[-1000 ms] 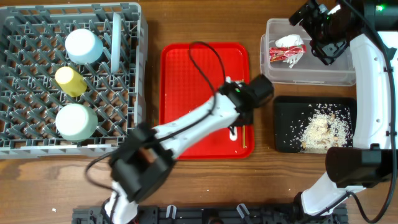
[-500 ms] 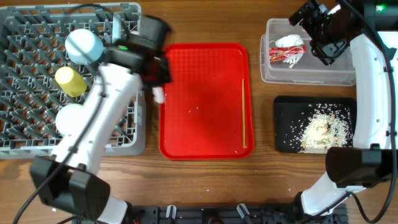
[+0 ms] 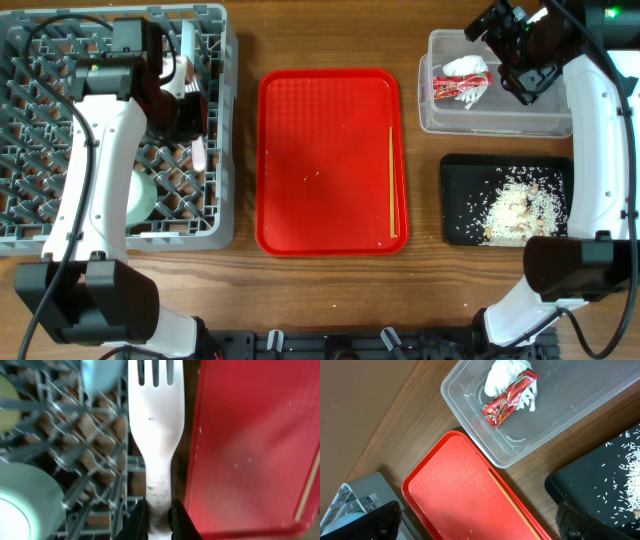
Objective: Sort waste into correct bins and load items into the dishwasher rack
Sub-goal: 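Carry the fork to the rack and insert it upright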
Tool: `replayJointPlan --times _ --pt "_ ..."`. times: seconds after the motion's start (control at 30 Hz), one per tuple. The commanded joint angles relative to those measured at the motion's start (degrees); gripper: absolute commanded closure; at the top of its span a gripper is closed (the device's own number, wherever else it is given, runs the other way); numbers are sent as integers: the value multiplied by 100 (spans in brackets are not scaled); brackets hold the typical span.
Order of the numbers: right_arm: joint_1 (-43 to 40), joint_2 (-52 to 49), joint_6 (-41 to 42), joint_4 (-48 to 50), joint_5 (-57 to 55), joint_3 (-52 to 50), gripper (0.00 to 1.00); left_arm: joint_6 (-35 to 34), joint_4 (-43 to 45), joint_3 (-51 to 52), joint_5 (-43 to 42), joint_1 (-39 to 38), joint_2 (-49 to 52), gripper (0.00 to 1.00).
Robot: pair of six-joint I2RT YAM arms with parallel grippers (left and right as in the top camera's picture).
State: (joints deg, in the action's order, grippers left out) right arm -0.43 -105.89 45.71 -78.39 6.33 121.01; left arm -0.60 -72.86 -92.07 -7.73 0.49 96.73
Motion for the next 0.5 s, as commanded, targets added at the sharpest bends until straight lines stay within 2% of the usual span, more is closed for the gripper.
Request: replayJointPlan --times 0.0,0.17,0.47 --pt "7 13 -57 11 -96 37 0 317 -295 105 -273 22 -7 93" --pt "7 13 -57 11 -96 37 0 -144 -389 433 57 22 -7 89" --pt "7 13 -57 11 -96 37 0 -184 -173 839 201 28 -4 80"
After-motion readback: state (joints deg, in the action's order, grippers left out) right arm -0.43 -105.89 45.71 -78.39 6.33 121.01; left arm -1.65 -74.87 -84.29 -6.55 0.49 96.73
